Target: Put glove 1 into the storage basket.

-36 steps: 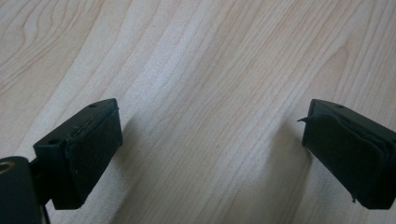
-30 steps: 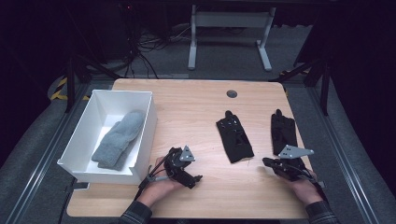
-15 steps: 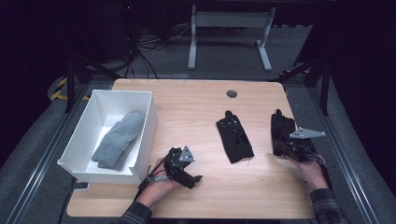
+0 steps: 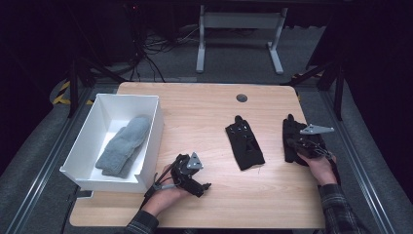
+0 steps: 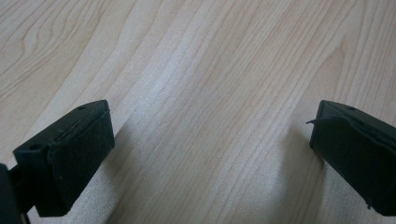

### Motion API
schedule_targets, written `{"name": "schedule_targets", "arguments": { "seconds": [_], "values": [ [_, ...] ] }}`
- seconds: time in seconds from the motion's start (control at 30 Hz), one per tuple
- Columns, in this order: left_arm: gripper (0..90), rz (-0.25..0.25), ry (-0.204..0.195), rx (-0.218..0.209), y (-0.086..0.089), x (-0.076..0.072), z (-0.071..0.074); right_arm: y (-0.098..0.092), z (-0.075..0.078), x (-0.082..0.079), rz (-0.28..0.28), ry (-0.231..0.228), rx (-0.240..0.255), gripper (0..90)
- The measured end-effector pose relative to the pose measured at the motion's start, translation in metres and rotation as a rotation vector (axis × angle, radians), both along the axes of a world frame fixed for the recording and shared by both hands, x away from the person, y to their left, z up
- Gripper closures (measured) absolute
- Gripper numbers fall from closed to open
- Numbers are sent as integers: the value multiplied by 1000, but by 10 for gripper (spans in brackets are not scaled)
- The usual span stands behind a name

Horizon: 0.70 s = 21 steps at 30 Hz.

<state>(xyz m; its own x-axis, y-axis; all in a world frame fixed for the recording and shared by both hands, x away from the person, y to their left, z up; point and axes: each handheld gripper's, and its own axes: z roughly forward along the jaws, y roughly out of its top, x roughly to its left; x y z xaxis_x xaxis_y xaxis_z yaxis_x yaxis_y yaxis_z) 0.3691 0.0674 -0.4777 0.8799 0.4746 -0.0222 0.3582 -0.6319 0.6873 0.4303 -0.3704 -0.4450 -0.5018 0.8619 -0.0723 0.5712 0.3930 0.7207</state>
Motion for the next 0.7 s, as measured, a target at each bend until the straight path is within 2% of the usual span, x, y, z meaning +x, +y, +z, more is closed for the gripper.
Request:
{"name": "schedule_targets", "arguments": {
  "seconds": [0.07, 0.3, 0.7],
  "values": [
    [2, -1, 0, 0, 0, 0, 0, 1, -5, 1, 3, 22, -21, 900],
    [2, 0, -1, 0, 0, 0, 0, 2, -6, -7, 26, 35, -12, 900],
    [3, -1, -2, 0, 0, 0, 0, 20, -4, -41, 95, 62, -38, 900]
  ]
}}
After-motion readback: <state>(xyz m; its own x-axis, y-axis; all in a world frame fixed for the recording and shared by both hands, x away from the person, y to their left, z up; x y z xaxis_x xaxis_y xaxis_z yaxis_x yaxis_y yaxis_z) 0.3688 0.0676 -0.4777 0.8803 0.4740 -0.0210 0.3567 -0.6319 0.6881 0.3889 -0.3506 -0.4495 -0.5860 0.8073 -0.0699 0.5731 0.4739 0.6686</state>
